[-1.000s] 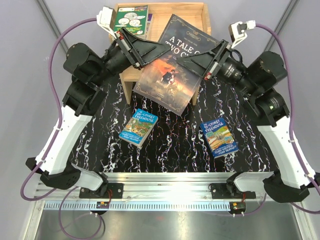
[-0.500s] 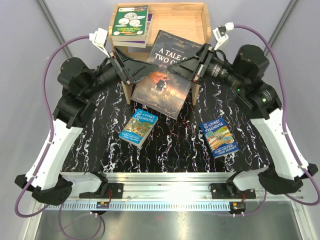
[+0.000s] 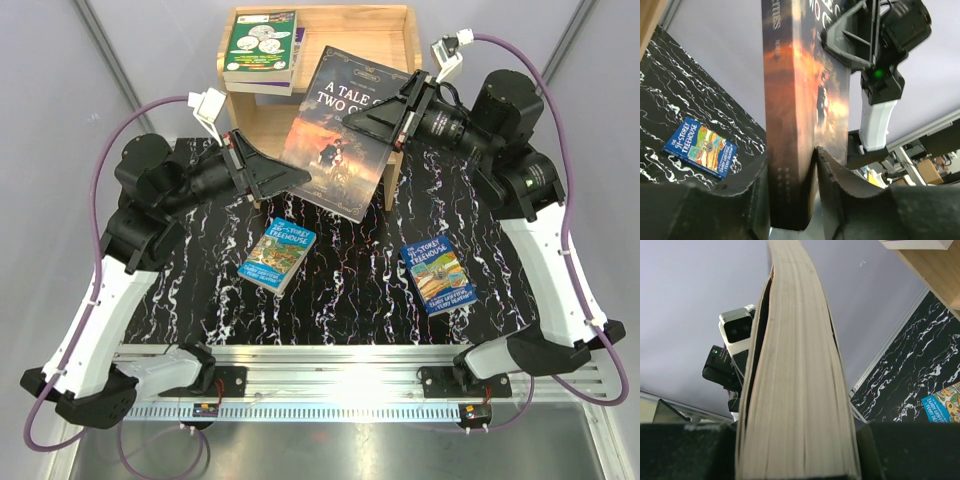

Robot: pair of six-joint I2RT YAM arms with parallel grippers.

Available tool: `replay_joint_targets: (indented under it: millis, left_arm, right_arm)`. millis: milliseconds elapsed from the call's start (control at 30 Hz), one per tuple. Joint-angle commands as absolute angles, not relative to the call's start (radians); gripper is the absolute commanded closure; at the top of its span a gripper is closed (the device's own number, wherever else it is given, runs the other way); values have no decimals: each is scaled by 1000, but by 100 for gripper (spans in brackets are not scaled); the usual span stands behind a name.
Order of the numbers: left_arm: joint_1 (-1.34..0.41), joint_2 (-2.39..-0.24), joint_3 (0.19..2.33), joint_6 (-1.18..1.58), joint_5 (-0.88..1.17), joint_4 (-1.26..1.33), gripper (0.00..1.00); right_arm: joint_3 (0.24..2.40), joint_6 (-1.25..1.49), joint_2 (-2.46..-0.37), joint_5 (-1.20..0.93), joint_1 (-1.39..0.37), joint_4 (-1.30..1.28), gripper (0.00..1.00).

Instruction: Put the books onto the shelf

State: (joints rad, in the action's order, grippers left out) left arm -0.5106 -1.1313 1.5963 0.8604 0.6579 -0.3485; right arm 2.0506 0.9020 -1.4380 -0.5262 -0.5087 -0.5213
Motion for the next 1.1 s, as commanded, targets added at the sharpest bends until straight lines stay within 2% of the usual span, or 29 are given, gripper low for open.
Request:
replay_joint_targets:
  millis: [0, 33, 100, 167, 267, 333, 367, 400, 433, 467, 600, 733, 833, 967, 1067]
  left_arm:
    - [-522, -1072, 1580, 856, 756, -321, 70]
    - [-522, -1072, 1583, 856, 750, -321, 77]
    - [-522, -1080, 1592, 854, 738, -325, 85]
    - [-522, -1088, 1597, 859, 727, -313, 85]
    - [-522, -1110, 1624, 856, 704, -302, 97]
    - [-522, -1121, 1666, 827, 651, -330, 100]
    - [-520, -1135, 1687, 815, 632, -356, 100]
    - [-522, -1146, 1710, 801, 599, -376, 100]
    - [-519, -1160, 1782, 760, 585, -397, 100]
    - [-512, -1199, 1828, 737, 571, -461, 100]
    - [-462, -1319, 2070, 664, 520, -575, 100]
    - [-353, -1438, 2229, 745, 532, -534, 100]
    - [-264, -1491, 2244, 865, 566, -399, 100]
    - [-174, -1545, 2166, 1057, 586, -64, 100]
    - [-166, -1643, 2281, 1085, 552, -43, 100]
  right_arm:
    - [2100, 942, -1439, -508, -479, -382, 100]
    - [2092, 946, -1440, -521, -479, -377, 100]
    - [2050, 976, -1430, -528, -479, -344, 100]
    - [1984, 1009, -1407, -532, -479, -286, 100]
    - [1927, 1037, -1387, -538, -479, -243, 100]
    - [1911, 1043, -1379, -551, -477, -233, 98]
    - [1914, 1045, -1381, -554, -479, -244, 88]
    - [1917, 1040, -1379, -554, -479, -251, 70]
    - [1927, 1029, -1378, -546, -479, -277, 21]
    - [1928, 1020, -1373, -532, -479, -297, 1]
    - [1921, 973, -1319, -448, -477, -379, 0]
    - [1836, 957, -1232, -397, -442, -411, 0]
    - [1778, 957, -1167, -384, -416, -413, 0]
    - [1733, 956, -1120, -380, -410, -436, 0]
    - [1700, 959, -1095, -374, -410, -437, 0]
